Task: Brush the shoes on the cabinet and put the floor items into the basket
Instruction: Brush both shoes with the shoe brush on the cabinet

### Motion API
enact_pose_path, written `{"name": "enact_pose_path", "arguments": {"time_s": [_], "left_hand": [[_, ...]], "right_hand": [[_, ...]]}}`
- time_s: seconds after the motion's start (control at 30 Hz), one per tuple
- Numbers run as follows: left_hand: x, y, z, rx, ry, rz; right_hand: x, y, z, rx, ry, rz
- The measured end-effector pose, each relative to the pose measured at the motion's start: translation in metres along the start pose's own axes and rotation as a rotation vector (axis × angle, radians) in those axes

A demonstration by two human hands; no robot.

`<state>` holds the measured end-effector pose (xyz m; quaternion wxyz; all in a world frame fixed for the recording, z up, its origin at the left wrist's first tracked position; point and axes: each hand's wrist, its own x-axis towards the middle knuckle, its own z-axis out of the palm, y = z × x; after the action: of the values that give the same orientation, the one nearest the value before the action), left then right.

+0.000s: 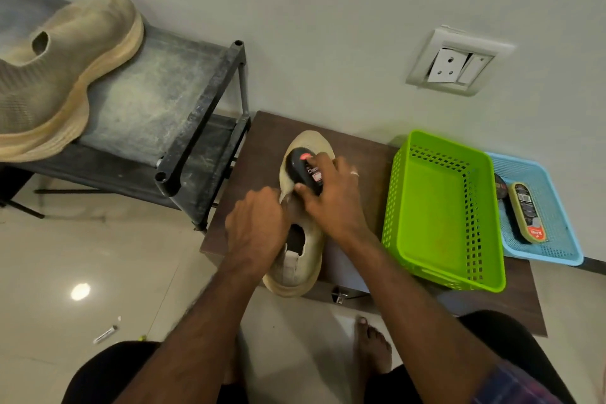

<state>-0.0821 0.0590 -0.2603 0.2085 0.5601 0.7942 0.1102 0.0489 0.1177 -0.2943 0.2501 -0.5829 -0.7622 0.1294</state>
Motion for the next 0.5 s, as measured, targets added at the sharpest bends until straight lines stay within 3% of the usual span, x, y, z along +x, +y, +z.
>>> {"name": "enact_pose_path", "arguments": {"time_s": [0.17, 0.27, 0.4, 0.5], "left_hand": [[0.000, -0.001, 0.002, 0.002, 0.002, -0.005], [0.003, -0.004, 0.004, -0.004, 0.013, -0.017], [0.005, -0.003, 0.003, -0.006, 0.029, -0.010], [0.003, -0.002, 0.001, -0.006, 0.010, -0.011]], "right_hand": [[0.068, 0.025, 0.000, -0.260, 0.043, 0.164], [0.076, 0.039, -0.016, -0.116, 0.115, 0.381], [0.014, 0.009, -0.016, 0.100, 0.122, 0.209], [-0.016, -0.003, 0.001, 0.014, 0.055, 0.127]]}}
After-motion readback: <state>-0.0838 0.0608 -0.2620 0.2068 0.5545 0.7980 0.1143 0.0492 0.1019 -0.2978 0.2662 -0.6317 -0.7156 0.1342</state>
